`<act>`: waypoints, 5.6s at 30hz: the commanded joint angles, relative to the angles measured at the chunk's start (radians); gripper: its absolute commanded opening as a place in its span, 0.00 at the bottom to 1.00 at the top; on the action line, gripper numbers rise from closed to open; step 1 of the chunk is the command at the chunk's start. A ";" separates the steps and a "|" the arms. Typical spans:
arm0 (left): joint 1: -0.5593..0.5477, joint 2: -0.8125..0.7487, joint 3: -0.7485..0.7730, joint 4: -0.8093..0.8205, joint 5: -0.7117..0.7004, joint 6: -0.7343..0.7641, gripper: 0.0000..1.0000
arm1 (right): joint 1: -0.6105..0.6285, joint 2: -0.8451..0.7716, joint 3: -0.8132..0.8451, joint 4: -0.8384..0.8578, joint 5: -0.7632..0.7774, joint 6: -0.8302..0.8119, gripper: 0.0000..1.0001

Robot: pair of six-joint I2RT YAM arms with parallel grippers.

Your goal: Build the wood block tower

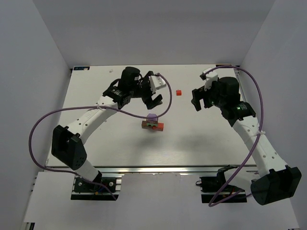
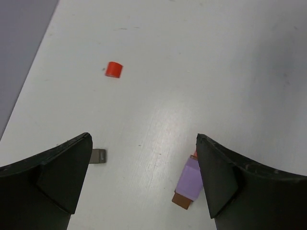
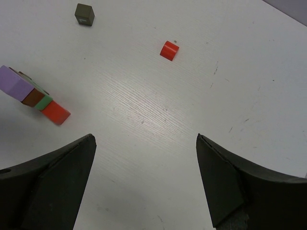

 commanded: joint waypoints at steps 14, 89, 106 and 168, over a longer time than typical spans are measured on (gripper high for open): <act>0.201 0.318 0.218 0.081 -0.089 -0.122 0.98 | -0.002 0.021 0.049 0.006 0.085 -0.050 0.89; 0.259 0.488 0.331 0.043 0.116 -0.016 0.31 | -0.004 0.101 0.124 -0.108 0.125 -0.084 0.89; 0.250 0.187 0.345 -0.617 0.440 0.585 0.32 | -0.002 -0.013 0.086 -0.111 0.047 -0.064 0.89; 0.055 0.172 0.176 -0.534 0.196 0.370 0.33 | -0.001 -0.090 0.081 -0.134 0.076 -0.070 0.89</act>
